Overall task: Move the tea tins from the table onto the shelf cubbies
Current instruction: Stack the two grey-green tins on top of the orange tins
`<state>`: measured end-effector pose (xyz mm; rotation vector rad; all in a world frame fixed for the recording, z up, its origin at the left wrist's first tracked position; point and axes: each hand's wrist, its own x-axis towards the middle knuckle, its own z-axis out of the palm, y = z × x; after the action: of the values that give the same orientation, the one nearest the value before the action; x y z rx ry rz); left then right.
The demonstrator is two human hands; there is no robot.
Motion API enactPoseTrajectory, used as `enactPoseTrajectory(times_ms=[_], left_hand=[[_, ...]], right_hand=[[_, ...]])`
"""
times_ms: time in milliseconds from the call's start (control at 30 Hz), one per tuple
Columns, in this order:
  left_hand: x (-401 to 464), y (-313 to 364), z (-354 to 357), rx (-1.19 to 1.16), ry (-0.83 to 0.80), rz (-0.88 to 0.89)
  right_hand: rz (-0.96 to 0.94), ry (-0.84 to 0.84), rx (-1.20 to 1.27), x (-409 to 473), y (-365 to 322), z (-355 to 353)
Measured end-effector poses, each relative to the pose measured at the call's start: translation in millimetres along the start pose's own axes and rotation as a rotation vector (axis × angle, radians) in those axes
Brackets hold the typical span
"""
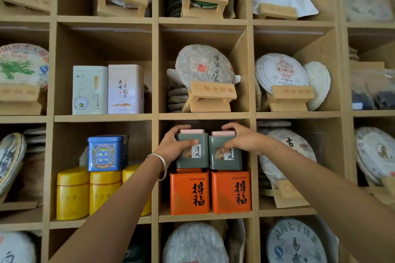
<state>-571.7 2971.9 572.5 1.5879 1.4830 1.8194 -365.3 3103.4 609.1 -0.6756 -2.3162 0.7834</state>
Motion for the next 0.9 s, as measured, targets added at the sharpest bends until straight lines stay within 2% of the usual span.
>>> enactPoseTrajectory(times_ms=[200, 367, 567, 900], left_hand=[[3.0, 2.1, -2.0, 0.023, 0.041, -0.031], [4.9, 0.7, -0.4, 0.050, 0.044, -0.043], [8.0, 5.3, -0.1, 0.097, 0.046, -0.024], [3.3, 4.8, 1.4, 0.115, 0.041, -0.020]], right_hand=[[-0.039, -0.003, -0.155, 7.3, -10.2, 1.6], [-0.135, 0.071, -0.497, 10.5, -16.2, 2.9], [-0.196, 0.080, -0.626, 9.7, -22.0, 0.0], [-0.226, 0.085, -0.693, 5.3, -15.5, -0.3]])
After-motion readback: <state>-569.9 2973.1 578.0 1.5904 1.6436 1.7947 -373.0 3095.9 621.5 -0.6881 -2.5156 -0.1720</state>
